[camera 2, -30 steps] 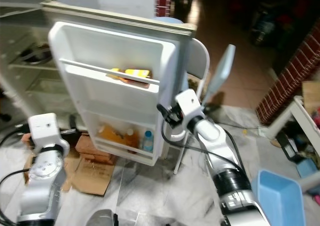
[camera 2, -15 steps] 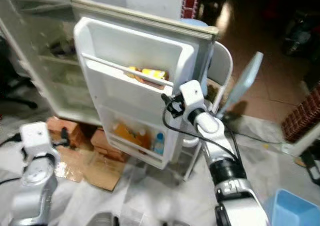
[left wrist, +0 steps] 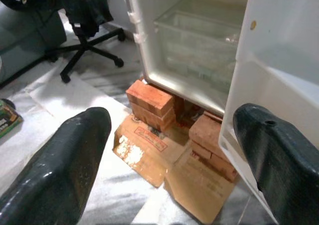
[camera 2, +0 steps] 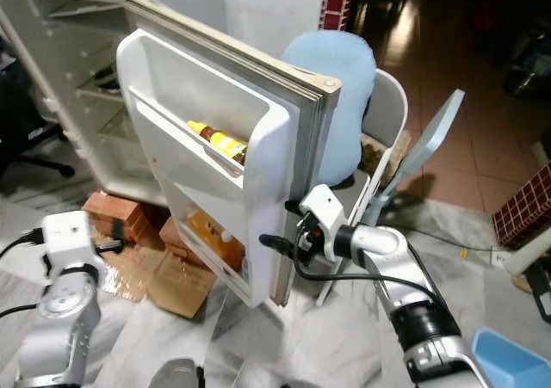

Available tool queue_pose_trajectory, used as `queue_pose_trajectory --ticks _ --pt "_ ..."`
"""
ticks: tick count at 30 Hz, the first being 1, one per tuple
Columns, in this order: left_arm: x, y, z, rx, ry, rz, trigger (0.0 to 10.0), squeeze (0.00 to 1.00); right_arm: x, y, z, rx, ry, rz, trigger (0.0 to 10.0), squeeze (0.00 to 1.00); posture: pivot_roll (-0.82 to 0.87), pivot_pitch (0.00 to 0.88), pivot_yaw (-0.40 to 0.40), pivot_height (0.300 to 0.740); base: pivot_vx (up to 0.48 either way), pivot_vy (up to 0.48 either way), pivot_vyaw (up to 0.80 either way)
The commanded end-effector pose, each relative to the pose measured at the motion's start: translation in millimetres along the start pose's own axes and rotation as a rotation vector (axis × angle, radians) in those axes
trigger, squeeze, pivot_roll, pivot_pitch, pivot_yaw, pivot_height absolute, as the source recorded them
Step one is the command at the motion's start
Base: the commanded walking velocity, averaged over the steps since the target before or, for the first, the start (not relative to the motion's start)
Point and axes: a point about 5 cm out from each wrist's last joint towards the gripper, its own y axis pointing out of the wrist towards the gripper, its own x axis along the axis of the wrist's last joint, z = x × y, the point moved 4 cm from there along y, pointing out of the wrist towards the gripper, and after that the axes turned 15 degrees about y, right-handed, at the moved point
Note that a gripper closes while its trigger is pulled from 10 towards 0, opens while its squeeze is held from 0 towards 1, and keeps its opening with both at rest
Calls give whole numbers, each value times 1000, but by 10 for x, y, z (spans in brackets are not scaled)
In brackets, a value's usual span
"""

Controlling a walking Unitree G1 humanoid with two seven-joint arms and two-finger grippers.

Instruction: Restocking fridge

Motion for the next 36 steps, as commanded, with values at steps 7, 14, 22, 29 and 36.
queue_pose_trajectory --ticks 7,14,22,29,36 --pt "-25 -6 17 13 12 35 10000 0 -334 -337 -750 -440 -141 293 10000 0 99 0 -25 740 0 0 0" --pt "-78 5 24 15 21 65 10000 0 304 -469 -1160 -833 -126 8 10000 0 105 0 -27 740 0 0 0" --pt "-175 20 32 22 15 123 10000 0 863 -417 -1202 -953 39 -337 10000 0 109 0 -29 740 0 0 0" --pt "-163 14 20 21 21 126 10000 0 1013 -220 -1067 -897 93 -457 10000 0 110 0 -33 740 0 -189 0" --pt "-157 9 3 16 19 129 10000 0 1027 -159 -1029 -885 123 -481 10000 0 104 0 -31 740 0 -448 0"
